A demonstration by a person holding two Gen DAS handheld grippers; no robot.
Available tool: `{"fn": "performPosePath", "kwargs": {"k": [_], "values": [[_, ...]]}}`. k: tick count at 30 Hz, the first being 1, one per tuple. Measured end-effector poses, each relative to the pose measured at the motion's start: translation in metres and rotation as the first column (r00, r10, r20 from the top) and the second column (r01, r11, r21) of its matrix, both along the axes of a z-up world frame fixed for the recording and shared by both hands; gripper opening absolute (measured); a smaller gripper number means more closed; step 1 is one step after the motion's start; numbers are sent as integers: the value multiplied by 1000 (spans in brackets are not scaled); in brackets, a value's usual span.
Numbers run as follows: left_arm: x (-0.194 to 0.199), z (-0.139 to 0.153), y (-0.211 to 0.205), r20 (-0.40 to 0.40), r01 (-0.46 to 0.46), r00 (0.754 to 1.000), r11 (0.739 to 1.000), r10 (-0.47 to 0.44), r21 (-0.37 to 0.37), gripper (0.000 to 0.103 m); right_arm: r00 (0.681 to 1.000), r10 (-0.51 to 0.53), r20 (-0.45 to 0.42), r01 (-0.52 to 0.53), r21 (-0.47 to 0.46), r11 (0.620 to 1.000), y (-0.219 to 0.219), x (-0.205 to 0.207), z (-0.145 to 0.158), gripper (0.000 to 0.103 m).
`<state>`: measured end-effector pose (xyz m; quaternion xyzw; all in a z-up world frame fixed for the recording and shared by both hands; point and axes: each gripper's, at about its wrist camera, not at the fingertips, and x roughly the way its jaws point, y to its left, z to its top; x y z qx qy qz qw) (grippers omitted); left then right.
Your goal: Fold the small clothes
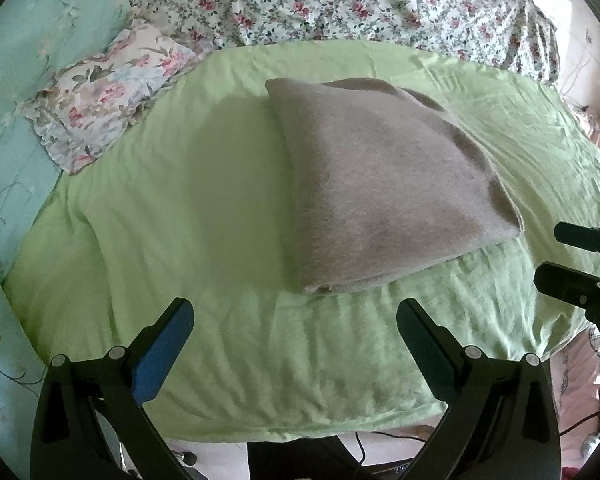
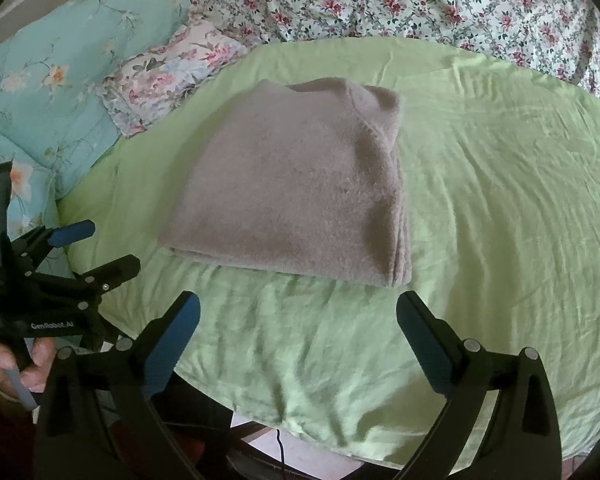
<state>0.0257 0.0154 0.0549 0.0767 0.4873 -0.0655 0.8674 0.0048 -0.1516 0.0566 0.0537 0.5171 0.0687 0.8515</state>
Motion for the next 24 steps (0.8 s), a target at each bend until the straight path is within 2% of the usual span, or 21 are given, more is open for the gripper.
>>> {"fn": "performPosePath", "kwargs": {"k": [14,24], "values": [[12,34,8,77,-9,997,1000,11,-15,102,998,41,49,-39,-30,999,-6,16,21,102],[18,30,4,72,-10,997,1000,11,-12,102,999,43,31,-42,-33,999,-8,22,15,102]]}}
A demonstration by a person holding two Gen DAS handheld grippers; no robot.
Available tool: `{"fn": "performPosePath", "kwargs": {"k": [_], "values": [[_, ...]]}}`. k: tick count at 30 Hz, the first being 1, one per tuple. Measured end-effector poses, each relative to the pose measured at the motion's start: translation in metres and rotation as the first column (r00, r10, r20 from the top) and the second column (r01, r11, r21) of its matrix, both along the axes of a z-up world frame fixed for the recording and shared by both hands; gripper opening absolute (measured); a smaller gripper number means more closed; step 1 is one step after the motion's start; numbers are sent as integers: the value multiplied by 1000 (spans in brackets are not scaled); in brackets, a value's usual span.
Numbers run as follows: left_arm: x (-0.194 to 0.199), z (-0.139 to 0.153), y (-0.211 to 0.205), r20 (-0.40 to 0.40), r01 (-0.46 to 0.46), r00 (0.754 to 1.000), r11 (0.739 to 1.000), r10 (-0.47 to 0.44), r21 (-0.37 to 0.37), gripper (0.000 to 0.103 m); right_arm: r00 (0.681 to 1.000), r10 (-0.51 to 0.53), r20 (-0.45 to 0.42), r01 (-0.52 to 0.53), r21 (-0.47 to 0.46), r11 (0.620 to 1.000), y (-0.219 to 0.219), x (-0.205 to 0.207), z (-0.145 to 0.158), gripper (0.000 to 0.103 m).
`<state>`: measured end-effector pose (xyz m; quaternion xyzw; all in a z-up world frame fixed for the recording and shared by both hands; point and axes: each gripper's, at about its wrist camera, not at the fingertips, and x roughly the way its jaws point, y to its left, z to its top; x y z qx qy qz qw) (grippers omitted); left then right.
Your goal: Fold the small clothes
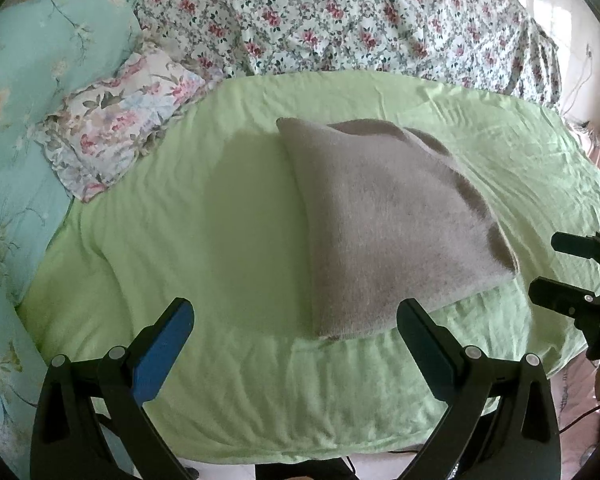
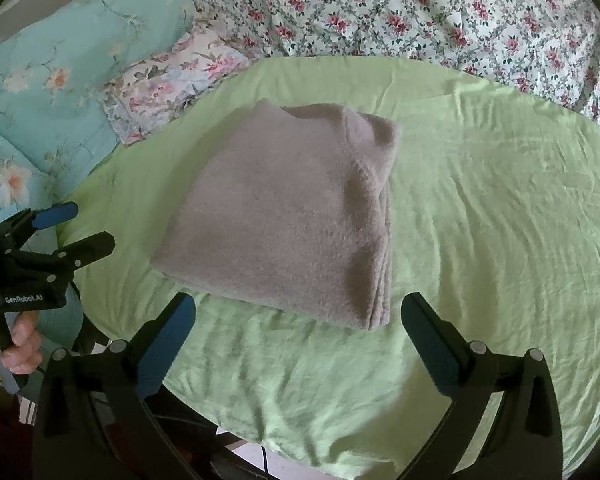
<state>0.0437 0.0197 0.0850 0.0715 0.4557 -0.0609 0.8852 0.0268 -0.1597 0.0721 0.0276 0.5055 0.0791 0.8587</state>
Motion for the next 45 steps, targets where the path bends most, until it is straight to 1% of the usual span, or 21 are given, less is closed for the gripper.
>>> {"fn": "performPosePath", "kwargs": {"k": [16,25,45], "values": [[17,-11,-5,-20,2,1000,1000,-2,7,102,1000,11,-29,-11,-2,1000,3,17,-19,102],[23,-14,-7,-27,1,1000,1000,0,7,102,999,22,-35,-22,-7,1000,8,27,-24,102],[36,-16,-13,-29,9,1000,1000,-9,-1,102,999,23,-34,-23,-9,1000,4,39,-24,102]]}}
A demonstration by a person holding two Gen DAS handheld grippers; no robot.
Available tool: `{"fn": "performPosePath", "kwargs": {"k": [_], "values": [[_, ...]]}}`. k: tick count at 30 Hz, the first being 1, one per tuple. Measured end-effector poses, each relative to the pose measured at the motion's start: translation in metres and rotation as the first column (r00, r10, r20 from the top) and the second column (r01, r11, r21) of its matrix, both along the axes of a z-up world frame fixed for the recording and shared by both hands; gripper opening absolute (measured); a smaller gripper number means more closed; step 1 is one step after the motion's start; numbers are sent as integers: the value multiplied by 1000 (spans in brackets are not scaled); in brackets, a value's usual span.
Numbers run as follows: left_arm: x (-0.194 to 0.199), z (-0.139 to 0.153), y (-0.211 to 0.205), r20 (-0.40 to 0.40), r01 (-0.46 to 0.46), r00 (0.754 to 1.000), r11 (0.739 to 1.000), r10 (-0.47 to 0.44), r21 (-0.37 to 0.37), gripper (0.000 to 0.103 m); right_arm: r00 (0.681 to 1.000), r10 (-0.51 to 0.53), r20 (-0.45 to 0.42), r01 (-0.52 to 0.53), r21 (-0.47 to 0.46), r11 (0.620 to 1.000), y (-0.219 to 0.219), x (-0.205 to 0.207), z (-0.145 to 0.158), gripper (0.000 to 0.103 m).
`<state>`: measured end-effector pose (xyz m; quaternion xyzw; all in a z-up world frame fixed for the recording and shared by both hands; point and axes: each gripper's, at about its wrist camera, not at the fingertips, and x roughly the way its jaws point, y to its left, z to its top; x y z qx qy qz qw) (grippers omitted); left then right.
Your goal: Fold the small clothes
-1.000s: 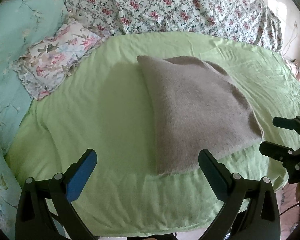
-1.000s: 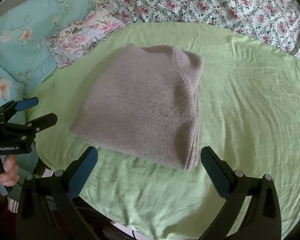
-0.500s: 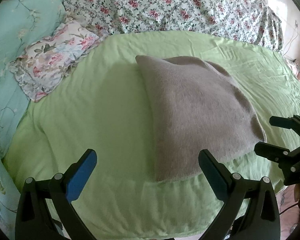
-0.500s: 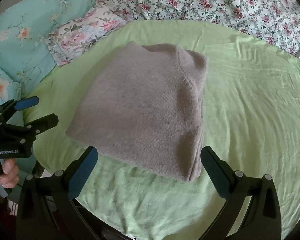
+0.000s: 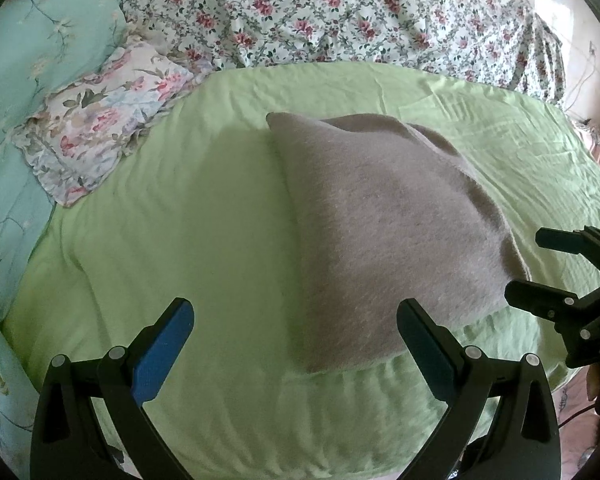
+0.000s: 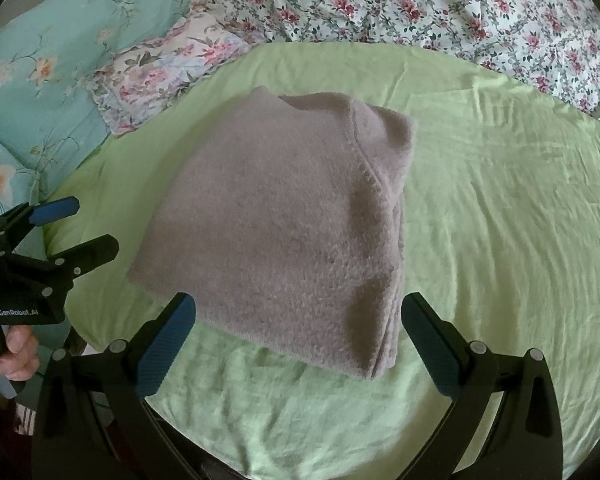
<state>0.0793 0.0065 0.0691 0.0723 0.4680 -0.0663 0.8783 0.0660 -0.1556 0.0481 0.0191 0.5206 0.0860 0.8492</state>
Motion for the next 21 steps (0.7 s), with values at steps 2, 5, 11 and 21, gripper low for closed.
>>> {"fn": "performPosePath", "kwargs": {"k": [2,5,11,21], "values": [[0,0,0,0,0,1000,1000,0,-1,102,1000,0,0,0,0,1000,0,1,0,102],[-1,2,-1,4,0,1000,1000,0,-2,102,1000,1,4,-1,2,1000,-1,1,0,102],[-2,3,-3,6,-1,1000,1000,1,-6,102,1000,-4,5,4,3,1000,0,0,1,102],[-3,4,-3,8,-3,1000,1000,3,-8,102,1000,-9,12,9,8,1000,3,-1,2,102]]}}
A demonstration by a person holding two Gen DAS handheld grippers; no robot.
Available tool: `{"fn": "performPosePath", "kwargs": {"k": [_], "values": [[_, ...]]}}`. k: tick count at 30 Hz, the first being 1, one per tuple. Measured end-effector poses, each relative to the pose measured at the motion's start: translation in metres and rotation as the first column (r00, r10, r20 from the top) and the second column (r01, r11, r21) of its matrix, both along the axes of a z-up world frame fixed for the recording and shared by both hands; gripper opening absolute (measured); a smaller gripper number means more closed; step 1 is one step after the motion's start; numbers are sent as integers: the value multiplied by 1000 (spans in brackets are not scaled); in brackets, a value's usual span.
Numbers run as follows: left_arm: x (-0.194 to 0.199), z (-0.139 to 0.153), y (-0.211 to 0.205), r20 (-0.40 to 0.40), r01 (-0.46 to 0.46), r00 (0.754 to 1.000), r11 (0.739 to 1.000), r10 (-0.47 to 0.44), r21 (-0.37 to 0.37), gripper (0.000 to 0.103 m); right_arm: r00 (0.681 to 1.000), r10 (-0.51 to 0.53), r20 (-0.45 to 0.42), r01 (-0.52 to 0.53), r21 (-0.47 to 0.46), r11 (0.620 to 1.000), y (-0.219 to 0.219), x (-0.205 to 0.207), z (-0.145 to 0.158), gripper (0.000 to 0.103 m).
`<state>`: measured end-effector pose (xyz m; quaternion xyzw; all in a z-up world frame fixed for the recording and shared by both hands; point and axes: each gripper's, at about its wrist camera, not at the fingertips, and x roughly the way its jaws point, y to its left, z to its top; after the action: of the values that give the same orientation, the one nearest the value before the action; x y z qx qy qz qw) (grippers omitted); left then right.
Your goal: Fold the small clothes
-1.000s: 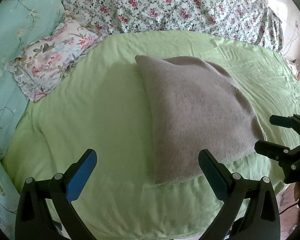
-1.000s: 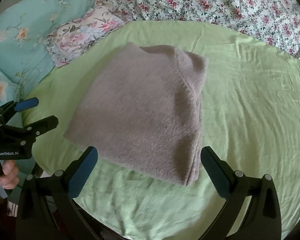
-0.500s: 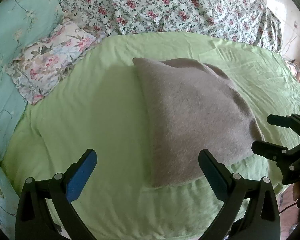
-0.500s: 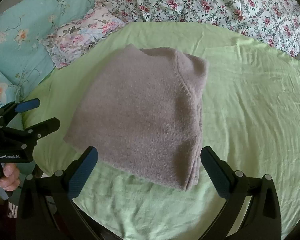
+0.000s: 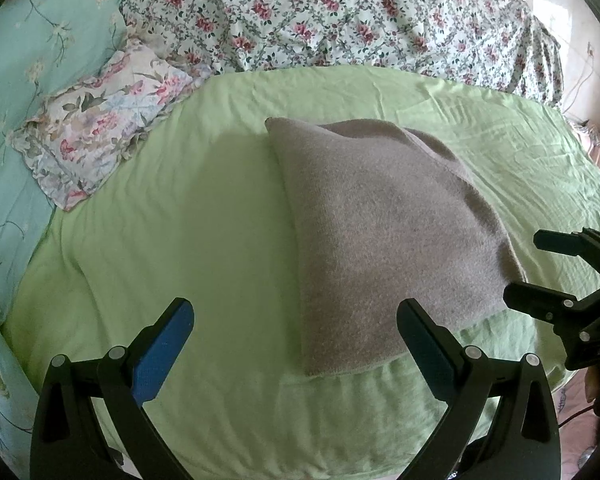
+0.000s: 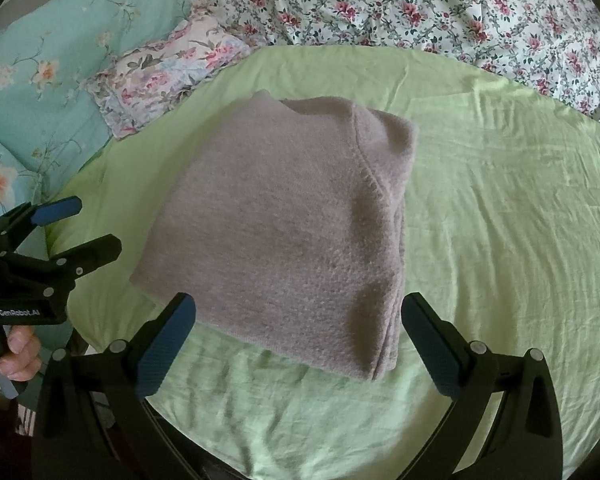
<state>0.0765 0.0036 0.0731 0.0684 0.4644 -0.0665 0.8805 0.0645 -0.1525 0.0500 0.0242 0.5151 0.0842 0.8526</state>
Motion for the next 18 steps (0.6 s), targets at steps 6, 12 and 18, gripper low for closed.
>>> {"fn": "performPosePath", "kwargs": {"k": [6,12,18], "values": [[0,1,0,2,-1,1000,1000,1,4,102,1000,-2,-1,2,-1,1000,1,0,1,102],[-1,2,0,9,6,1000,1000,-6,1,102,1000,-1,0,1,1,1000,1,-2,1,102],[-2,2,-1,9,11,1000,1000,-11,-1,102,1000,-1,2,1,4,1000,-1,-1,2,102]]}}
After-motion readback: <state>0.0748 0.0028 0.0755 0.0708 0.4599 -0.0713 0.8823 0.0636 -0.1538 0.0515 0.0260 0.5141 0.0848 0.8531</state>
